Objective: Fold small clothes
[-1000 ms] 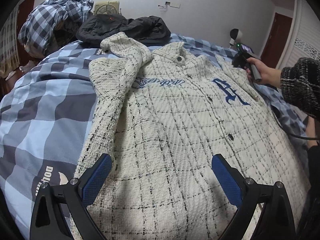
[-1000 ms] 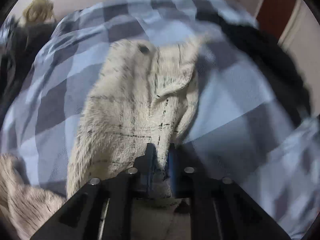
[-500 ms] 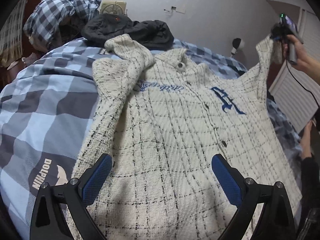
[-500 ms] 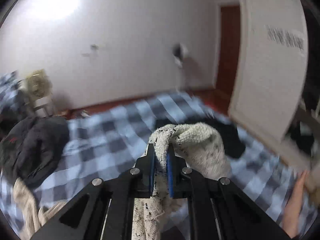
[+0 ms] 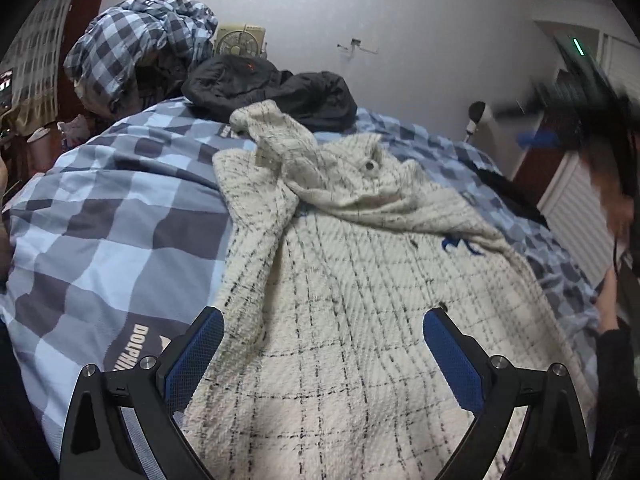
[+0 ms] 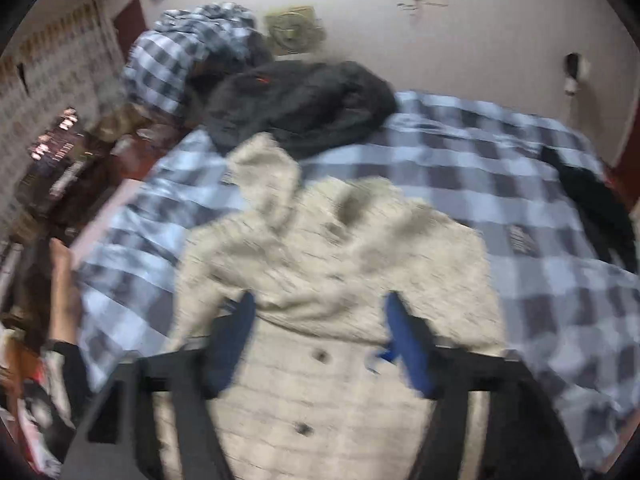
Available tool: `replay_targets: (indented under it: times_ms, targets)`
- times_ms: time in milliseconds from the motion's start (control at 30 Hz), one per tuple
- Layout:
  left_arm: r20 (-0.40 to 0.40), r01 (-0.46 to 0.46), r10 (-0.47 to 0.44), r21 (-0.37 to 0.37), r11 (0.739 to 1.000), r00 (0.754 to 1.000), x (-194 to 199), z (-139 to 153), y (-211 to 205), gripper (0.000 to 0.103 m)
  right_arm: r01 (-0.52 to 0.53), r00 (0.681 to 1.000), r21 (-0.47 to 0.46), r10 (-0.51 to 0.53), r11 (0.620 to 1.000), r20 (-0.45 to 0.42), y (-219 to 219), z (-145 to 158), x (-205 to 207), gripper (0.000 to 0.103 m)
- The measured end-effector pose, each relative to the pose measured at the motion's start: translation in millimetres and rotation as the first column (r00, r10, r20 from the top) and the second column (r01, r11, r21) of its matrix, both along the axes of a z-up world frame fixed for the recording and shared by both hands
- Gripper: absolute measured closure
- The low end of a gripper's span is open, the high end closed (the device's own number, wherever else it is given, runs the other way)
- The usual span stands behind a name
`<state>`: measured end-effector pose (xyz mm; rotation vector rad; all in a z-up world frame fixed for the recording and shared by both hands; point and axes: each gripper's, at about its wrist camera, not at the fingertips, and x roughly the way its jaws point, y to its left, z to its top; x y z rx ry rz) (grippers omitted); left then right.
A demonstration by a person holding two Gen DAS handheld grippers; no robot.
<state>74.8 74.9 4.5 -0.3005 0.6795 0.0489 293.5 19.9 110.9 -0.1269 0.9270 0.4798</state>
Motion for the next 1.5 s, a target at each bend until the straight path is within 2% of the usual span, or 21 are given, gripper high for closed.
replay_targets:
  times_ms: [67,167,267,367,433,533,633,667,767,933,1000,1100,1133,1167,1233,1300,1367,1433,1500]
  targets:
    - [0.002,-0.009,0.009,0.004,1.000,1.000,-1,2,0,0.002,0.043,0.999,-0.066,-0.040,0.997,0.037,-21,-12,-6,0.017]
    - [0.000,-0.022,0.022,0.000,1.000,1.000,1,3,1,0.002,0.106,0.994,-0.193,-0.101,0.976,0.031,-46,-34,-8,0.017]
    - [-0.018,-0.024,0.024,-0.004,1.000,1.000,6,0,1,0.002,0.164,0.985,-0.358,-0.171,0.919,0.013,-68,-70,7,0.017]
    - [-0.033,-0.020,0.021,0.001,1.000,0.999,8,-4,-1,0.002,0.156,0.982,-0.478,-0.186,0.864,-0.015,-82,-98,22,0.017]
    - [-0.039,-0.028,0.029,0.019,0.999,0.999,11,-5,-2,0.002,0.162,0.980,-0.504,-0.199,0.848,-0.018,-82,-105,29,0.017]
    - [-0.067,-0.069,0.071,0.039,0.997,0.995,21,-9,0,0.002,0.134,0.982,-0.425,-0.176,0.895,-0.062,-56,-101,32,0.017]
    - [-0.102,-0.117,0.119,0.026,0.993,0.988,31,-15,8,0.002,0.046,0.992,-0.333,-0.083,0.942,-0.096,-5,-91,28,0.017]
    - [-0.111,-0.135,0.136,0.021,0.991,0.984,33,-16,12,0.002,0.002,0.995,-0.311,-0.032,0.950,-0.093,27,-84,27,0.017]
    - [-0.115,-0.177,0.177,0.006,0.984,0.977,33,-17,22,0.002,-0.100,0.994,-0.286,0.085,0.953,-0.062,106,-78,26,0.017]
    - [-0.099,-0.207,0.202,-0.036,0.978,0.974,26,-9,36,0.002,-0.175,0.985,-0.259,0.169,0.950,-0.044,208,-88,39,0.017]
    - [-0.088,-0.215,0.210,-0.046,0.976,0.974,23,-5,41,0.002,-0.190,0.981,-0.220,0.175,0.957,-0.088,237,-98,51,0.017]
    - [-0.074,-0.210,0.205,-0.064,0.976,0.976,20,-1,44,0.002,-0.188,0.966,-0.159,0.154,0.969,-0.207,262,-120,68,0.017]
    - [-0.067,-0.205,0.201,-0.068,0.976,0.977,19,0,45,0.002,-0.163,0.966,-0.150,0.127,0.975,-0.226,264,-126,73,0.025]
    - [-0.059,-0.198,0.194,-0.070,0.978,0.979,18,1,46,0.002,-0.148,0.964,-0.137,0.112,0.979,-0.240,265,-128,74,0.055]
    - [-0.042,-0.191,0.189,-0.055,0.980,0.981,15,5,47,0.002,-0.117,0.950,-0.122,0.076,0.986,-0.302,259,-133,82,0.090]
    - [-0.027,-0.194,0.193,-0.038,0.980,0.981,12,8,48,0.002,-0.081,0.958,-0.124,0.043,0.989,-0.285,246,-120,86,0.093]
    - [-0.018,-0.194,0.193,-0.057,0.979,0.981,10,10,51,0.002,-0.075,0.969,-0.094,0.050,0.993,-0.242,225,-89,86,0.094]
    - [-0.014,-0.195,0.194,-0.079,0.978,0.981,9,11,52,0.002,-0.140,0.960,-0.011,0.133,0.990,-0.247,206,-56,81,0.094]
    - [-0.013,-0.200,0.200,-0.083,0.976,0.980,8,11,51,0.002,-0.234,0.944,0.041,0.237,0.971,-0.229,188,-18,70,0.094]
